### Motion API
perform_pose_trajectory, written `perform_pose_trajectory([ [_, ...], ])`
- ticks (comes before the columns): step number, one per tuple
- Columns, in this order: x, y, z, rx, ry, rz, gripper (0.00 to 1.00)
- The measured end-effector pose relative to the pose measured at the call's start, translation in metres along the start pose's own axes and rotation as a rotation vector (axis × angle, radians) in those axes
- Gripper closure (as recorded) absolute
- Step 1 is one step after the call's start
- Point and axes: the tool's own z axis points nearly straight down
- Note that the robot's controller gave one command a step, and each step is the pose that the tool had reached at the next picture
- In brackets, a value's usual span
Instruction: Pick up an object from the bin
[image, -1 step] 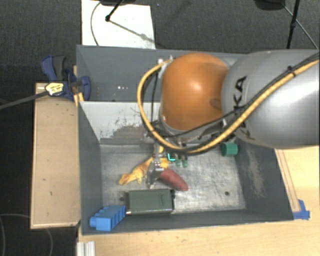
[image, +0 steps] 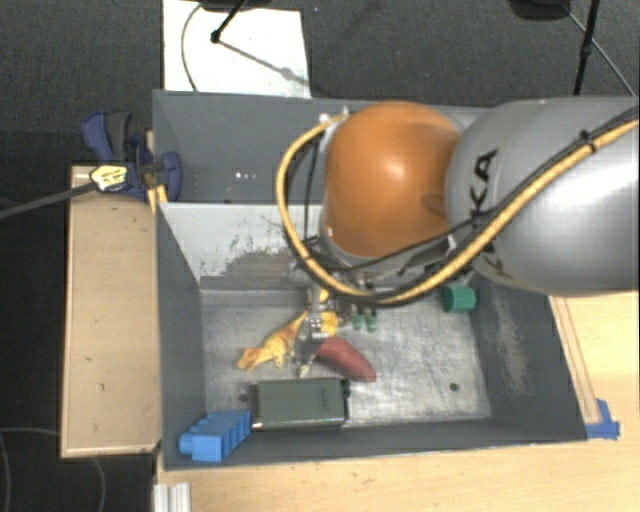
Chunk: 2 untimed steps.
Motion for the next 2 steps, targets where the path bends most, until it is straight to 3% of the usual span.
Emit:
perform_pose_trajectory([
  [1,-0.01,0.006,0.035,-0.001,-0.004,-0.119,0.0],
  [2,-0.05,0.008,0.08,0.0,-0.004,-0.385,0.0],
])
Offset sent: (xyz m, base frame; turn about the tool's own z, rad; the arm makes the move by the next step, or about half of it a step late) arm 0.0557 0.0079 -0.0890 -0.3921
